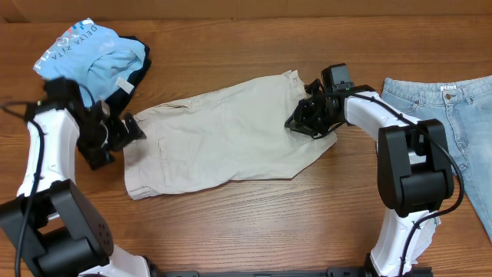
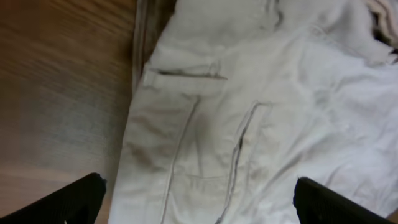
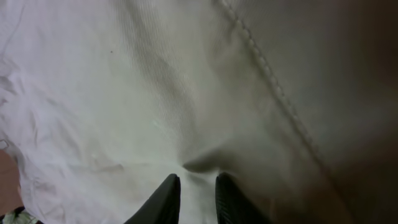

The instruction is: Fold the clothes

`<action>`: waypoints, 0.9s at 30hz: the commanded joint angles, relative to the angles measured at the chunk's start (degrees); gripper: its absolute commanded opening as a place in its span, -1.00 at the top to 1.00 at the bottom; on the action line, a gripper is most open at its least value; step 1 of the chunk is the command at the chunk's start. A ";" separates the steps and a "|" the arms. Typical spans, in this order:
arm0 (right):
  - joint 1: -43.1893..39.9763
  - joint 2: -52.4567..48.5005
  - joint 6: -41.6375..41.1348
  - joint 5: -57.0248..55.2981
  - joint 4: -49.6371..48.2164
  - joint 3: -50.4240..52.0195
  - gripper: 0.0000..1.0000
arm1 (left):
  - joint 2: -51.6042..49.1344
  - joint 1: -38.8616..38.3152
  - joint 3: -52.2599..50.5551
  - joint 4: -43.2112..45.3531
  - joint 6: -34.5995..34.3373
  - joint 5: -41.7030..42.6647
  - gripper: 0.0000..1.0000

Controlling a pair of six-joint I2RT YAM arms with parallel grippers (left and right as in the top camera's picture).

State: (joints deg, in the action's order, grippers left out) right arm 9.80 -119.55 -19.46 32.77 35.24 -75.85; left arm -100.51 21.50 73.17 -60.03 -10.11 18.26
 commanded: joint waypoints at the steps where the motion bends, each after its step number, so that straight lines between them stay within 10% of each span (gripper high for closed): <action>1: 0.22 -0.11 0.11 -1.20 0.00 -0.61 0.51 | -0.46 2.84 -6.34 4.28 6.51 12.61 -1.00; 27: 0.22 -0.11 0.09 -2.29 -0.44 -0.61 0.43 | -0.48 4.55 -27.12 31.93 5.86 8.59 -0.93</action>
State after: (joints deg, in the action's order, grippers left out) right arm 9.85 -119.55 -19.46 32.60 35.07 -75.85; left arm -97.78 26.81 50.09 -28.45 -4.32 28.21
